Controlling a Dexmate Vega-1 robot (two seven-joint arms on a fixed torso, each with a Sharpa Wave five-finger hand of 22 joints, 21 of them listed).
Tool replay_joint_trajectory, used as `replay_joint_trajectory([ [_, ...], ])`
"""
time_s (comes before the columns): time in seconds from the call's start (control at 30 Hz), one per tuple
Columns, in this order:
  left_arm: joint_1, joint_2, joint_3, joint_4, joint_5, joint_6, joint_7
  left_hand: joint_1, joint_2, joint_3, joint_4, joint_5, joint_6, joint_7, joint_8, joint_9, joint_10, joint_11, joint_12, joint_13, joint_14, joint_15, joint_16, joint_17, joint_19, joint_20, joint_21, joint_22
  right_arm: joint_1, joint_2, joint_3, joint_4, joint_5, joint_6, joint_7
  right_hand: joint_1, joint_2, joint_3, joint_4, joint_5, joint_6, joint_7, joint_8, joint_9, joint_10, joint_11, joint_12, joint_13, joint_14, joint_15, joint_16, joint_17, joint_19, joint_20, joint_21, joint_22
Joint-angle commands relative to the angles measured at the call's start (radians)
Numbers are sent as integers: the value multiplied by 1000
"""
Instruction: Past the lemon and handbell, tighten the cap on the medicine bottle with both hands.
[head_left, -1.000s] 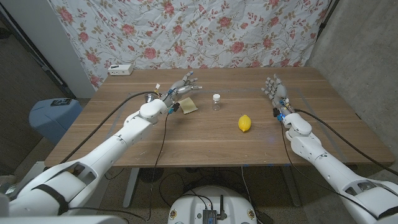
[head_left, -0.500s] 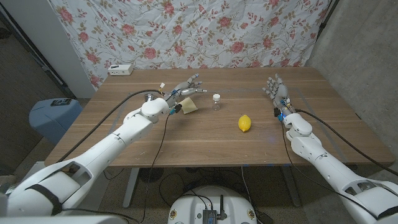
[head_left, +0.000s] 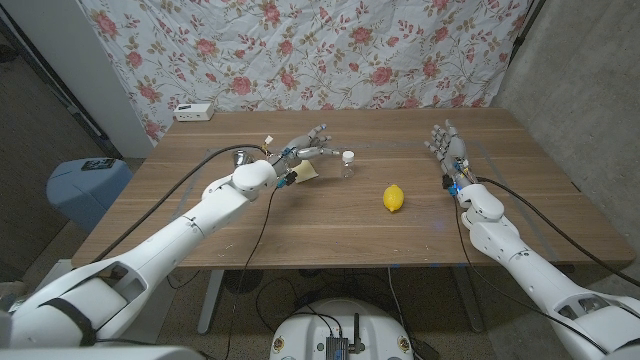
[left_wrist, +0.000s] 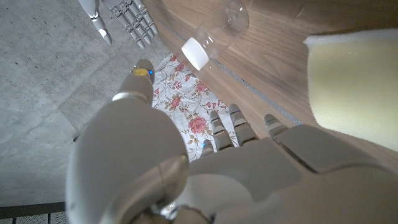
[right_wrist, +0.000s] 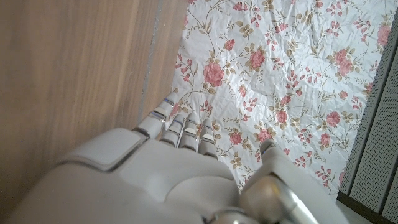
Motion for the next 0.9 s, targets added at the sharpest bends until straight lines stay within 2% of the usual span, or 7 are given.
replay_joint_trajectory([
  [0.03,34,-10,14,-27,63,-36,66,17,2,-11,1,10,-195,17,9,2,22,-11,7,2,18,-129,5,1,6,-19,10,3,-21,-4,8,-25,4,11,-16,-1,0,-8,-1,6,6,0,4,5,6,1,6,4,8,-4,4,-1,6,-53,6,4],
  [0.17,41,-16,16,-17,84,-66,83,21,4,-16,1,13,-197,19,11,2,28,-13,7,1,24,-133,5,0,10,-25,10,3,-28,-6,9,-34,2,12,-23,-1,0,-8,-1,7,7,0,4,5,7,1,6,4,8,-4,4,-1,6,-53,6,4],
  [0.3,42,-27,18,-10,100,-69,100,32,8,-23,-1,20,-195,3,16,2,47,-30,8,0,47,-145,8,0,18,-48,9,2,-33,-7,11,-41,1,10,-30,-1,1,-8,-1,7,7,-1,4,5,8,0,6,4,8,-4,4,-1,6,-52,6,4],
  [0.4,39,-36,26,0,127,-74,117,40,10,-25,-2,23,-190,6,19,2,57,-29,9,-1,52,-145,7,-1,21,-57,8,2,-33,-7,11,-42,0,10,-32,-1,1,-9,-1,7,6,-1,4,5,10,3,7,4,8,-3,4,-1,5,-52,6,4],
  [0.57,32,-53,37,36,147,-111,120,46,13,-26,-3,26,-189,9,20,2,63,-30,9,-1,60,-145,8,-1,21,-65,7,2,-33,-5,11,-41,0,11,-33,-2,1,-10,-1,8,7,-2,4,5,10,0,6,4,8,-2,4,-2,5,-51,6,4],
  [0.83,25,-91,50,92,179,-156,152,57,24,-28,-2,28,-173,14,26,2,88,-40,11,-2,79,-153,8,-1,20,-63,5,2,-35,-4,14,-36,2,18,-32,-2,1,-11,-1,9,6,-2,4,5,11,0,6,5,8,-2,4,-2,4,-51,6,5],
  [0.9,22,-101,53,104,188,-156,163,62,29,-31,0,29,-159,25,30,2,110,-42,14,-2,93,-155,9,-1,24,-65,5,2,-35,-3,14,-35,2,21,-32,-2,1,-11,-1,9,7,-3,4,5,11,0,6,5,8,-2,4,-2,4,-51,6,5],
])
